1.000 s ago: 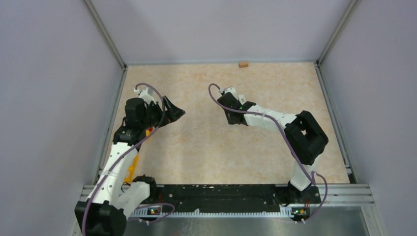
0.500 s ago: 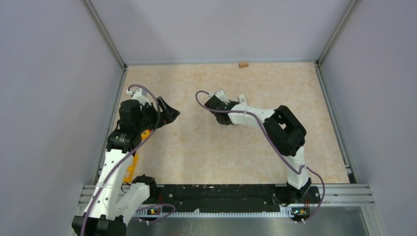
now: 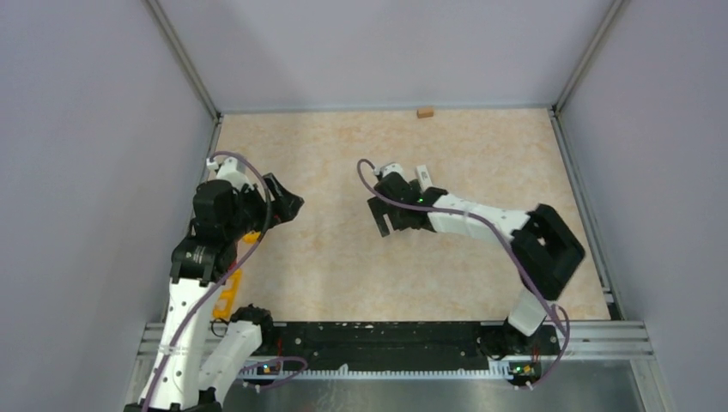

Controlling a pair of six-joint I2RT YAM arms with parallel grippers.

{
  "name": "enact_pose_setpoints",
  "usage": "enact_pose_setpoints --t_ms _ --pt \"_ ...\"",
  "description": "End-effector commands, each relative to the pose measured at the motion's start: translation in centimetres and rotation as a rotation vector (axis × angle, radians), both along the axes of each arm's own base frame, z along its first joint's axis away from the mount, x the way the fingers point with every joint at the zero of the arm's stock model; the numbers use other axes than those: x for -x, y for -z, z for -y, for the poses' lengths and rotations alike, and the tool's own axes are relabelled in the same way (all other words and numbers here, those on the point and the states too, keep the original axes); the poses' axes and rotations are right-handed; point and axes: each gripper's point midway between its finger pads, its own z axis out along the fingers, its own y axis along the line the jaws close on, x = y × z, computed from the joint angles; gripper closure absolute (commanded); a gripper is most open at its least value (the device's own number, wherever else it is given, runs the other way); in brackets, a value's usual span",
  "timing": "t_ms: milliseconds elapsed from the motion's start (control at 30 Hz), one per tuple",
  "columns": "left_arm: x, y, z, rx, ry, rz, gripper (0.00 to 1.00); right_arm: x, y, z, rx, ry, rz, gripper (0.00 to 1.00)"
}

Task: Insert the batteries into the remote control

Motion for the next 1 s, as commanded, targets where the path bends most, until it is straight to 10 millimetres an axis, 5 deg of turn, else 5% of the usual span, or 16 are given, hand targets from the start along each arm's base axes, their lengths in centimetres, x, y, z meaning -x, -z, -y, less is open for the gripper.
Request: enact_pose_setpoints --t_ms 0,267,467,667,967 --pt "1.1 -3.7 -1.0 -0.042 -0.017 0.128 0.01 1.2 -10.2 0.9 -0.282 0.067 0.187 0.06" --pt "4.1 -8.2 -2.7 -0.058 -0.089 0.347 0.01 5.4 -23.2 16.8 -0.367 0.435 0.623 0.05" --pt "6.0 -10.2 -4.2 -0.074 -0.166 0.426 0.01 9.5 -28.5 25.2 -0.445 0.611 0.830 0.04" --pt "6.7 -11.8 -5.5 -0.059 -0.243 0.512 0.01 11.4 -30.6 29.2 -0.429 0.686 0.931 0.04" --pt "6.5 -10.7 -5.2 -0.038 -0.237 0.487 0.01 11.2 -30.9 29.3 -0.479 0.702 0.987 0.03"
